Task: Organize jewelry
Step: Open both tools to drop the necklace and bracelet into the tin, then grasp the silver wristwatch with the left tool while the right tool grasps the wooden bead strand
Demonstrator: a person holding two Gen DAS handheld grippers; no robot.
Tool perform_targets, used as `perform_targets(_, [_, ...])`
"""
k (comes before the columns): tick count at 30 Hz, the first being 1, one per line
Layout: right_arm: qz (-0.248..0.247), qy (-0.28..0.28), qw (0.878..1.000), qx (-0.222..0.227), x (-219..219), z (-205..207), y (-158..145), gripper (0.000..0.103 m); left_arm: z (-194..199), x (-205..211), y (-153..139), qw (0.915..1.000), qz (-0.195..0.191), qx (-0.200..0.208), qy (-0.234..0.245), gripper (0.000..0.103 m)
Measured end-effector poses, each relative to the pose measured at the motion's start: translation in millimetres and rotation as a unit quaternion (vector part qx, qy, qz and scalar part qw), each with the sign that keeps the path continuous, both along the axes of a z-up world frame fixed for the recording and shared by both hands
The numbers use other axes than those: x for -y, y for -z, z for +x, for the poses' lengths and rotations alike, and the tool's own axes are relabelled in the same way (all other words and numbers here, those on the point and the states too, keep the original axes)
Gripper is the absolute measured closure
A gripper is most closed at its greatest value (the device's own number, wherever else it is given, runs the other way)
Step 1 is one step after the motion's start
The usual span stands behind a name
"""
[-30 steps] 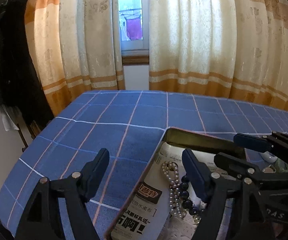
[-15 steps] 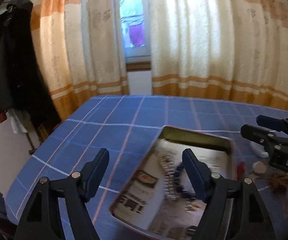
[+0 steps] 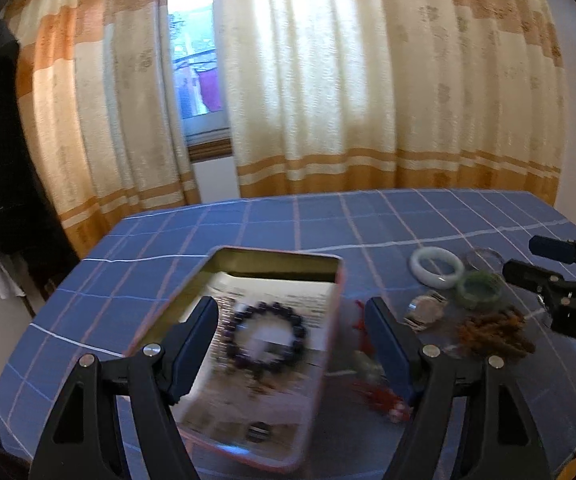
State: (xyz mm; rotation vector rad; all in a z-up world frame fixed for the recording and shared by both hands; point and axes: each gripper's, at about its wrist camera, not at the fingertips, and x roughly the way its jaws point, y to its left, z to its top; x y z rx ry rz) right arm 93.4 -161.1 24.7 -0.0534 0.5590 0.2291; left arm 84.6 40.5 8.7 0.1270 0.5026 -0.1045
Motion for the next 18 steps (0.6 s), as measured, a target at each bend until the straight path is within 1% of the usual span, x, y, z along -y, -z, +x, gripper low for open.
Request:
perform_targets(4, [0.007, 0.01, 1.0, -0.008, 15, -10, 7, 0.034, -9, 20, 10, 0.9998, 0.005, -0.004, 0.017, 0.027])
perform_targets(7, [-0.002, 0.003, 1.0, -0.021, 16, -15, 15, 0.034, -11, 32, 17, 0.9996, 0.008, -0.011, 0.026, 0.027])
perform_targets(12, [-0.016, -0.022, 0.999, -0.036, 11, -23, 26, 0.038, -13, 41, 24, 0.9995, 0.011, -0.016, 0.025, 0.027])
perform_targets(16, [-0.018, -0.047, 0.998, -0.049, 3, -23, 33, 0.04, -13, 38, 27, 0.9996, 0.002, -0.02, 0.022, 0.027])
perform_targets(18, [-0.026, -0.06, 0.996, -0.055, -4, -21, 36, 0.04, -13, 38, 29, 0.9995, 0.007, -0.02, 0.022, 0.027])
